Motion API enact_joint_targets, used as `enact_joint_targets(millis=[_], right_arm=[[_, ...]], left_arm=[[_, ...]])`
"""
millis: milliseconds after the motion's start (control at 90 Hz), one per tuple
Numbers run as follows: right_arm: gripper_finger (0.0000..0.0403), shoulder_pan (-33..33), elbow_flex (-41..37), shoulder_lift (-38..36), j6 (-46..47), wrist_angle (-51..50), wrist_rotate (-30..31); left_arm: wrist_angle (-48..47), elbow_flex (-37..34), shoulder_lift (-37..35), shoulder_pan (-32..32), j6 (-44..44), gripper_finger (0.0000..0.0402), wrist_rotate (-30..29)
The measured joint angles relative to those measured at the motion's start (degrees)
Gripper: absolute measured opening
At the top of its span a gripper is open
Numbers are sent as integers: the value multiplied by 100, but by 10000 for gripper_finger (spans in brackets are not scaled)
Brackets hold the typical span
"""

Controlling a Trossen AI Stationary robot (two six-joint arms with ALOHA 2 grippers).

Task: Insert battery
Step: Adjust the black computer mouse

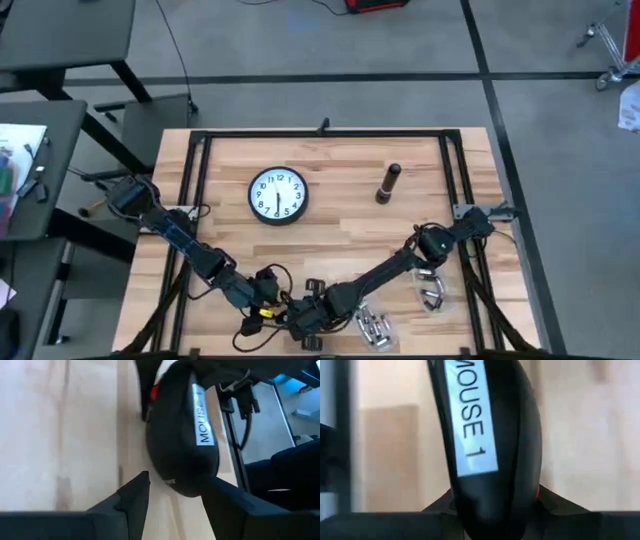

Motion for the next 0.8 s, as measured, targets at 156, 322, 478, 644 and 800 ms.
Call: enact_joint_targets(millis=[156,322,478,644,800], right_arm=[[93,-81,7,-16,-918,-587,898],[92,-218,7,-16,-1531,-1463,1913],[91,-533,-122,-14,-1151,-2159,2396],[97,-843,-291,-14,-837,-2315,2135],[117,-931,-330,-29,-790,-2304,2020]], left_arm=[[-91,4,-8,323,328,155,-38],[-870,20,-171,713,503,155,-168],[-2191,-6,-610,1016,412,155,4],[-3236,10,-1196,1224,346,155,-162],[-3664,13,-1588,1258,327,155,-317]])
